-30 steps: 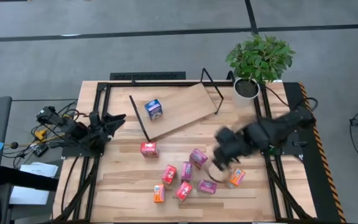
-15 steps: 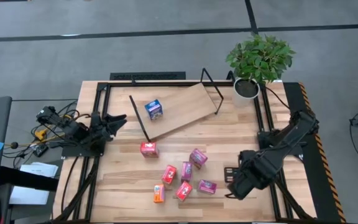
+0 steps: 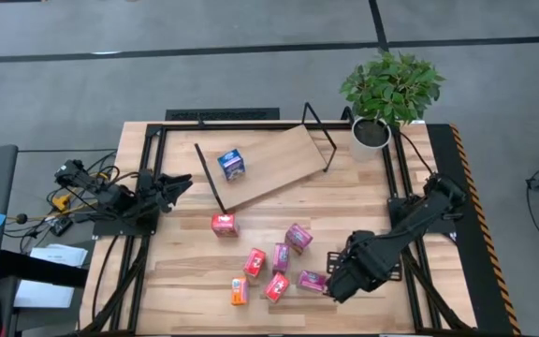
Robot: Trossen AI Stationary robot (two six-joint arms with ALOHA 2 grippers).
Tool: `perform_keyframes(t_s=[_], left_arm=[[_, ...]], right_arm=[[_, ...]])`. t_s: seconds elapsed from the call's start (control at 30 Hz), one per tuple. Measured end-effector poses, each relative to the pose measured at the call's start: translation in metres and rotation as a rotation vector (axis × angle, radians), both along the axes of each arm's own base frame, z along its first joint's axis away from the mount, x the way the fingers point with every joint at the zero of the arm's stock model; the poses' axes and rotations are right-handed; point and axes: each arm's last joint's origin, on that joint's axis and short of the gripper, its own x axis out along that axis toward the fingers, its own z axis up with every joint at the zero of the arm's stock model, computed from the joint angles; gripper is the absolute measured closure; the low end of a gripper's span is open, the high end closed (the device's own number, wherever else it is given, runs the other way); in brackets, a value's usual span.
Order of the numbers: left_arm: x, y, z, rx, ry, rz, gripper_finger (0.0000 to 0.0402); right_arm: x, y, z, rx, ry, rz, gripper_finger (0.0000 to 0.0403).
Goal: Stack cereal on shelf
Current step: Put the right orange cereal box on the shelf
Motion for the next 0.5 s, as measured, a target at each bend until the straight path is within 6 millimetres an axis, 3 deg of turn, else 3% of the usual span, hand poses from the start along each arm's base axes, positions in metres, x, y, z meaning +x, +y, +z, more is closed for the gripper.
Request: perform_keyframes(t_s=[0.5], left_arm=[[0.000, 0.000, -0.002, 0.003, 0.019, 0.013, 0.0101]], right_arm=[[0.004, -0.014, -0.027, -0.020, 0.076, -0.071, 0.0138]])
